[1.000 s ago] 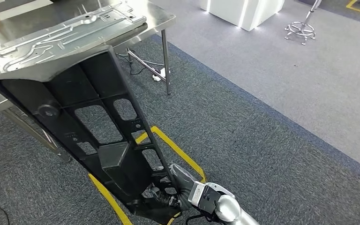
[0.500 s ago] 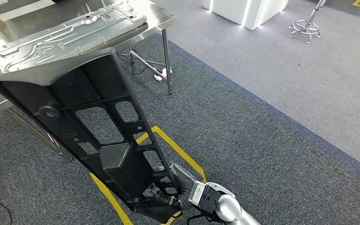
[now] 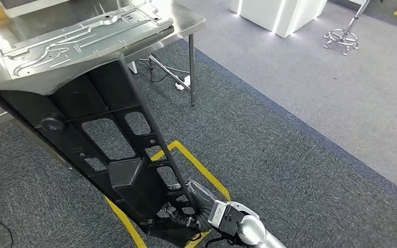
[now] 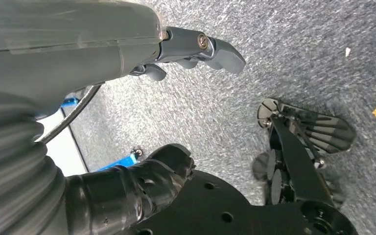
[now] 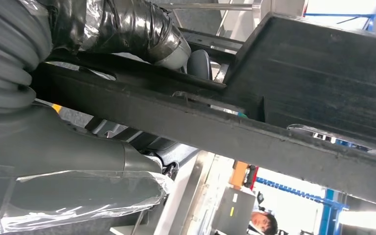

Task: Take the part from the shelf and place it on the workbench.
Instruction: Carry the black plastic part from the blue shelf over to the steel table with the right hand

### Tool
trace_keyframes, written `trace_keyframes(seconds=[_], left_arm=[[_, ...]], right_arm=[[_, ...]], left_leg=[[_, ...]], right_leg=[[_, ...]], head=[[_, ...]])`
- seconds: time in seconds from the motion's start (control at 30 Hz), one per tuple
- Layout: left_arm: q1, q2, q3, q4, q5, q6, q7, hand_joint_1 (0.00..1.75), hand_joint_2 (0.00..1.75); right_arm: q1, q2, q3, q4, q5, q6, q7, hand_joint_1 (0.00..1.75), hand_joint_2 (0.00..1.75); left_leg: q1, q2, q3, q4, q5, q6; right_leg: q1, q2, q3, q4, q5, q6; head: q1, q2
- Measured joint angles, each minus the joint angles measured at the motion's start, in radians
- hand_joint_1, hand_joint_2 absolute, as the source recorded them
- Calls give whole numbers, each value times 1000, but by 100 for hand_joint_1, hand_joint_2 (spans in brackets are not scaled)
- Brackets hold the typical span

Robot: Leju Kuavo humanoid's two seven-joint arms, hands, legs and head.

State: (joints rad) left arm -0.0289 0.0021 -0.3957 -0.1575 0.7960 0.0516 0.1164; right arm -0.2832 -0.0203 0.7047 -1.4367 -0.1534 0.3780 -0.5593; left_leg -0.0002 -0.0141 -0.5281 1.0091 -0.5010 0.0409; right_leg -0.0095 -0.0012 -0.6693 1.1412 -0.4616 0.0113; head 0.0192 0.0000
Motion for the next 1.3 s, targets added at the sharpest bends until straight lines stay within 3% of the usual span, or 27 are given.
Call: trace_keyframes(seconds=[0.07,0.2,0.3,0.33,0.4,0.43,0.47,0.5,0.57,0.6,0.63,0.73,0.8,0.83,0.9,0.97,1.0,1.03,1.1,1.17,1.3], left_arm=[[1,-1,0,0,1,0,0,0,175],[-1,-2,0,0,2,0,-1,0,175],[-6,0,1,-1,3,-1,-2,0,175],[-7,0,1,-1,3,-1,-3,0,175],[-6,-1,1,-1,4,-2,-3,0,175],[-5,-1,1,-1,4,-2,-3,0,175],[-4,-1,1,-1,4,-2,-3,0,175],[-2,-1,1,-1,4,-2,-3,0,175],[3,-1,1,-1,4,-2,-3,0,175],[4,-1,2,-1,4,-1,-3,0,175],[4,-1,2,-1,5,-1,-3,0,175],[1,0,3,0,5,0,-4,0,175],[1,0,4,0,5,0,-4,0,175],[1,1,4,0,5,0,-4,0,175],[2,1,5,0,6,0,-5,0,175],[2,2,5,0,6,-1,-6,0,175],[2,2,5,0,6,-2,-6,0,175],[3,1,5,0,6,-2,-6,0,175],[4,0,5,0,6,-2,-6,0,175],[1,-1,5,0,6,-2,-6,0,175],[0,-1,6,0,7,-2,-8,0,175]], right_arm=[[0,0,0,0,0,0,0,175,175],[-1,0,0,-1,0,0,0,175,175],[-3,2,0,-7,-1,0,-1,175,175],[-4,2,0,-9,-1,1,-1,175,175],[-4,2,0,-9,-2,2,-1,175,175],[-3,2,0,-9,-2,2,0,175,175],[-2,2,0,-9,-2,2,0,175,175],[-1,2,0,-9,-2,3,0,175,175],[-1,2,0,-9,-2,4,0,175,175],[-2,2,0,-9,-2,5,0,175,175],[-2,2,0,-9,-3,5,0,175,175],[-3,2,0,-9,-3,5,0,175,175],[-4,2,0,-10,-3,5,0,175,175],[-4,2,0,-10,-4,5,0,175,175],[-3,1,0,-10,-4,5,-1,175,175],[-1,0,0,-9,-4,5,0,175,175],[0,0,0,-9,-4,5,0,175,175],[0,0,0,-9,-4,5,0,175,175],[0,0,0,-9,-4,5,0,175,175],[-1,-1,-1,-9,-4,5,0,175,175],[-2,0,-1,-11,-5,5,0,175,175]], left_leg=[[-1,-1,6,2,-10,-5],[-3,-2,4,3,-14,-11],[1,-1,12,22,-39,-33],[2,1,-4,64,-60,-41],[8,5,-86,200,-102,-49],[10,6,-128,254,-108,-53],[13,6,-156,275,-94,-56],[16,7,-165,255,-57,-58],[20,9,-133,133,41,-57],[18,11,-112,74,71,-56],[15,12,-97,38,82,-51],[6,9,-82,15,64,-28],[6,8,-65,7,55,-13],[7,8,-55,4,50,-6],[4,8,-41,3,37,4],[1,5,-25,4,22,7],[-1,3,-14,4,13,7],[-2,1,0,4,3,6],[-3,0,23,4,-17,0],[-3,-2,30,1,-31,-9],[-3,0,42,22,-35,-32]], right_leg=[[5,3,38,-76,22,-7],[8,4,45,-88,15,-9],[1,3,81,-121,4,-24],[-1,2,96,-131,-2,-30],[0,-2,114,-135,-15,-34],[1,-3,121,-135,-23,-34],[1,-3,131,-135,-31,-33],[0,-1,143,-135,-41,-31],[-1,1,168,-135,-62,-25],[-1,2,177,-135,-72,-18],[-1,1,183,-136,-79,-12],[-3,-1,191,-127,-84,8],[-5,0,170,-73,-84,13],[-5,0,139,-22,-93,15],[-4,1,53,102,-137,17],[-3,1,-19,168,-171,16],[-2,1,-32,156,-160,13],[1,1,-30,111,-124,8],[10,1,-5,-14,-19,-7],[20,2,8,-85,37,-18],[16,7,42,-115,32,-36]], head=[[0,0],[0,0],[-3,0],[-4,0],[-6,0],[-6,0],[-6,0],[-6,0],[-6,0],[-6,0],[-6,0],[-5,0],[-4,0],[-4,0],[-3,0],[-3,0],[-3,0],[-3,0],[-4,0],[-5,0],[-6,0]])
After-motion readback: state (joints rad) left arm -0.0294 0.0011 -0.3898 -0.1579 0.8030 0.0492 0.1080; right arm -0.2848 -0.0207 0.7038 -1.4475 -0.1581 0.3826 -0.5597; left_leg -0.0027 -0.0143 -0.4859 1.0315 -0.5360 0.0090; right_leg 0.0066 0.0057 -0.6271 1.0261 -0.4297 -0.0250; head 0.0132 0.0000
